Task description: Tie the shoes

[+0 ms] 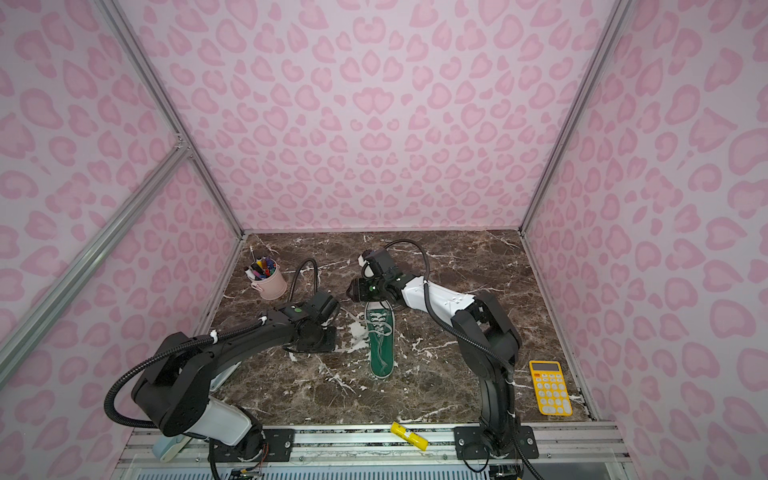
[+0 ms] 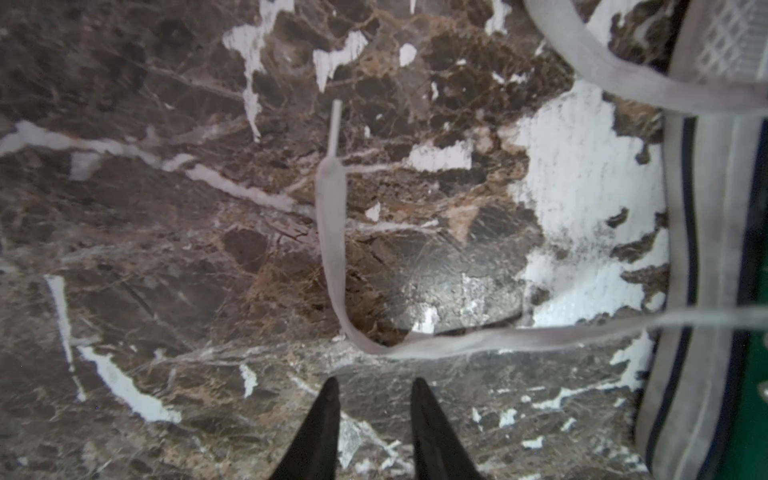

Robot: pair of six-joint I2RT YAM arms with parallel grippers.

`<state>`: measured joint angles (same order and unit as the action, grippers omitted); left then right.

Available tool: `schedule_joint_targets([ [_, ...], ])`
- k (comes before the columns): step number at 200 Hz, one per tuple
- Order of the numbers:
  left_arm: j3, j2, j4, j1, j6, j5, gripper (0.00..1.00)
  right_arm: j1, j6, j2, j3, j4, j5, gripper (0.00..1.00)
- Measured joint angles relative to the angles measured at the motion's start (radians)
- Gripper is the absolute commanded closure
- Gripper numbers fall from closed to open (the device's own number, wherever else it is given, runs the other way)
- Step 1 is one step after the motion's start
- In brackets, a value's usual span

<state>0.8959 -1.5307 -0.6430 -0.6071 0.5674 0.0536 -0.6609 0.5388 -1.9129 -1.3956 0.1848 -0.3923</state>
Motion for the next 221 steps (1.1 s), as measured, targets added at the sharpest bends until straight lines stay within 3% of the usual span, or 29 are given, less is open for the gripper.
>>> schedule_joint_targets([
  [48, 0.001, 0.035, -0.023, 0.005, -0.057, 0.006, 0.45, 0.096, -0.037, 0.175, 0.138, 0.009, 0.019, 0.41],
  [115, 0.074, -0.02, 0.119, -0.044, -0.281, -0.169, 0.46, 0.219, -0.113, 0.377, 0.314, 0.071, 0.051, 0.41],
  [169, 0.08, -0.097, 0.249, -0.05, -0.379, -0.27, 0.55, 0.284, -0.139, 0.474, 0.387, 0.109, 0.06, 0.41],
  [221, 0.076, -0.142, 0.312, -0.054, -0.395, -0.304, 0.62, 0.305, -0.151, 0.496, 0.395, 0.138, 0.063, 0.41],
])
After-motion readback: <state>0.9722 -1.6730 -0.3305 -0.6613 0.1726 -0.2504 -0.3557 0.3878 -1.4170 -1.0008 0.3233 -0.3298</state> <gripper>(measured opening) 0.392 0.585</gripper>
